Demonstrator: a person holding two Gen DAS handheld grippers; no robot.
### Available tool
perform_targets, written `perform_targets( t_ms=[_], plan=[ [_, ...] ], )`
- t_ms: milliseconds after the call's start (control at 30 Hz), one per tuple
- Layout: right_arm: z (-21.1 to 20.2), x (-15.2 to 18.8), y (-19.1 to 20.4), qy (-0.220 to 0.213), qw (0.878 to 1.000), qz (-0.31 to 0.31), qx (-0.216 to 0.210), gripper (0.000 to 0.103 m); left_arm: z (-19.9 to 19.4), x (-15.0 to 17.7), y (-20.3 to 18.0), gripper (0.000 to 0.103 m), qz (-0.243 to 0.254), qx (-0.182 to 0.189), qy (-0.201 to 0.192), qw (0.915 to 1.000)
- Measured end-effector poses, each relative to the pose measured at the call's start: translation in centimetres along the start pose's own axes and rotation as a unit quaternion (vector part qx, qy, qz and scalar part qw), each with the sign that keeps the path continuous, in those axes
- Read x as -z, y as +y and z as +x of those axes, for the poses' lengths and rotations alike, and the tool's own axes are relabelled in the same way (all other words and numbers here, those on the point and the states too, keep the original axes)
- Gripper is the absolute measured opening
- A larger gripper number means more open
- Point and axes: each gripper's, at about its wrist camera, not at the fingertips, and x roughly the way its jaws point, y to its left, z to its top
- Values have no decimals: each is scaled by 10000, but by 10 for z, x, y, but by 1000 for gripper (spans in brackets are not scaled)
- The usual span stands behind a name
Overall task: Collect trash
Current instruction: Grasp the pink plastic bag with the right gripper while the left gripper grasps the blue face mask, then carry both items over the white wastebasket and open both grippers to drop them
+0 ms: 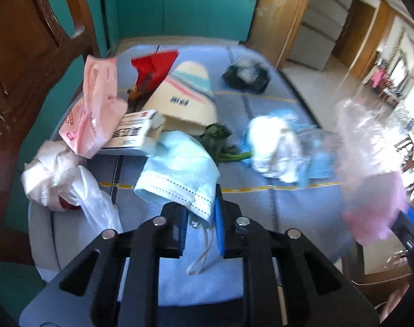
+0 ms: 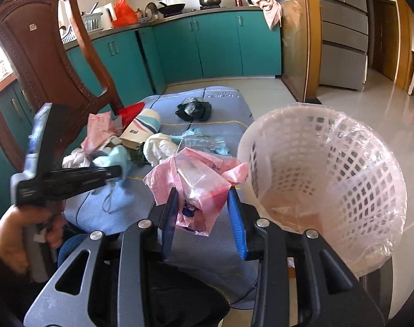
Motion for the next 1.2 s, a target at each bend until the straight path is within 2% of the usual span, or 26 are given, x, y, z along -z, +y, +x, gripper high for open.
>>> perform_targets(
  t_ms=[167, 300, 400, 567, 667, 800, 867, 900, 967, 1000, 1033, 1133, 1167, 1200],
  plan=[
    [-6, -4, -2, -178, 9998, -9, 123, 36, -45, 7, -9, 18, 150, 308, -570, 9978],
    [-19, -11, -13, -437, 9983, 3, 375, 36, -67, 7, -24, 18, 391, 501, -1021, 9927],
    [-36, -20, -34, -711, 9952, 138, 655, 36, -79, 4, -52, 18, 705, 726, -1214, 9874],
    [-59, -18, -86, -943, 9852, 535, 1324, 37, -69, -9, -113, 18, 1181, 1445, -1130, 9759],
    [-71, -9, -112, -963, 9803, 786, 1537, 37, -54, -16, -156, 18, 1540, 1841, -980, 9658],
    [-84, 2, -137, -953, 9745, 1006, 1764, 37, -28, -24, -212, 18, 1796, 2456, -522, 9512],
    [-87, 5, -145, -948, 9726, 1068, 1836, 37, -15, -28, -228, 19, 1862, 2549, -411, 9480],
    [-89, 7, -150, -942, 9713, 1108, 1882, 37, -7, -29, -236, 23, 1894, 2571, -341, 9470],
    [-89, 9, -153, -929, 9704, 1155, 1905, 37, 4, -32, -245, 52, 1930, 2518, -263, 9480],
    [-88, 9, -155, -916, 9704, 1190, 1891, 37, 5, -31, -245, 77, 1894, 2432, -301, 9508],
    [-86, 8, -156, -906, 9707, 1206, 1869, 37, 6, -32, -243, 81, 1845, 2328, -387, 9541],
    [-80, 8, -153, -877, 9724, 1168, 1818, 37, 6, -33, -234, 82, 1815, 2088, -467, 9598],
    [-77, 7, -151, -864, 9733, 1144, 1794, 38, 4, -34, -227, 82, 1752, 1914, -569, 9641],
    [-73, 4, -150, -853, 9738, 1126, 1781, 42, 3, -33, -222, 82, 1722, 1786, -644, 9666]
  ],
)
